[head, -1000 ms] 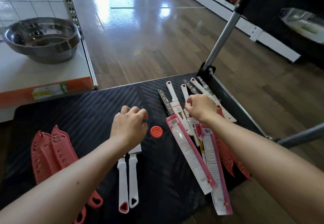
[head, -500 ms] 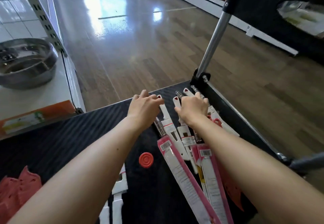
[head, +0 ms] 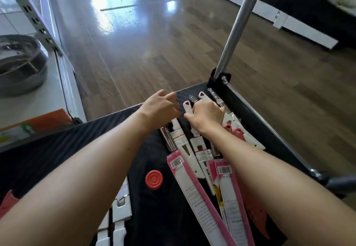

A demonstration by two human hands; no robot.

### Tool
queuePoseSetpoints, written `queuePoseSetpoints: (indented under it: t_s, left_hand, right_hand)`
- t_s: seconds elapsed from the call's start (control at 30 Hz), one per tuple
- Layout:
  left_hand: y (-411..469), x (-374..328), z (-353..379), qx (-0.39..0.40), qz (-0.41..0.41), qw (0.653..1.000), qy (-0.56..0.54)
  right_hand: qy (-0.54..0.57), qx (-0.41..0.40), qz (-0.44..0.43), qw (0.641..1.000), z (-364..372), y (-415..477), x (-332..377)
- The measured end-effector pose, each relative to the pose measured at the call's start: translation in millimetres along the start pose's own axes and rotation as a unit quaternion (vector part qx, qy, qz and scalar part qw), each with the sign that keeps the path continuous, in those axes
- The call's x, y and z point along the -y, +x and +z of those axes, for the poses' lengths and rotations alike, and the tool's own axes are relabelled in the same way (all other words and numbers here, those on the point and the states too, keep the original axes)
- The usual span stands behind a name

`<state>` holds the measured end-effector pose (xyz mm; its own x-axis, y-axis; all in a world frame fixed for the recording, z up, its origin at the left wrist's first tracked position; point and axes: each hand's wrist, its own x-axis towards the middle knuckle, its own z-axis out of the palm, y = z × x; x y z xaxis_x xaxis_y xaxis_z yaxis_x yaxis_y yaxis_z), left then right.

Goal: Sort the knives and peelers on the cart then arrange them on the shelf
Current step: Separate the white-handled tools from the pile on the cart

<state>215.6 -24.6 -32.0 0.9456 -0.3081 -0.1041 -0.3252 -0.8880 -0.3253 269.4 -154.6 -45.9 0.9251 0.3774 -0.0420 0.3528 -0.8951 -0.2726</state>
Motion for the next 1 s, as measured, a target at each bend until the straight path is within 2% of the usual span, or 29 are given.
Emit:
queuePoseSetpoints:
  t_s: [0.07,0.2,0.33,0.4,0.5,0.63,0.77,0.87,0.9,0.93,1.0]
  left_hand:
    - [-9.0,2.5,-3.0,-0.045,0.017,0.998,0.029]
    - [-34.9,23.3,-7.7,0.021,-0.053,0.998,0.001]
    - [-71.3,40.9,-10.1,-0.007,-0.082,0.996,-0.042]
    - [-94.1,46.1,-10.5,0.015,-0.105,0.993,-0.054]
    - [-133.2,49.2,-10.2,0.043,-0.197,0.975,-0.091]
    - [-182.4,28.6,-11.2,-0.009,-0.366,0.917,-0.157]
    - [-209.3,4.5,-18.8,0.018,-0.499,0.823,-0.270]
    - [-221.1,-14.7,-24.2,0.012,-0.537,0.729,-0.424]
    - [-223.9,-23.8,-25.4,-0.002,-0.544,0.684,-0.485]
    - [-226.6,-33.9,-27.2,-0.022,-0.551,0.619,-0.559]
    - [-230.1,-51.7,-31.3,-0.049,-0.555,0.445,-0.701]
  right_hand:
    - [0.016,-0.007,-0.011,1.000,-0.7,-0.3,3.2]
    - [0.042,0.005,-0.047,0.998,-8.6,-7.9,18.7]
    - [0.083,-0.023,-0.121,0.989,-20.9,-23.4,43.4]
    - [0.101,-0.040,-0.150,0.983,-27.7,-29.6,55.3]
    - [0.135,-0.080,-0.206,0.966,-34.1,-39.6,69.5]
    - [0.136,-0.153,-0.313,0.927,-33.6,-58.6,83.9]
    - [0.075,-0.256,-0.450,0.852,-31.7,-77.9,92.7]
    - [0.002,-0.251,-0.577,0.777,-23.7,-91.7,90.5]
    - [-0.021,-0.235,-0.615,0.752,-19.7,-96.6,87.0]
    - [-0.040,-0.220,-0.650,0.726,-16.4,-101.5,83.3]
    - [-0.075,-0.181,-0.705,0.681,-9.7,-111.5,77.3]
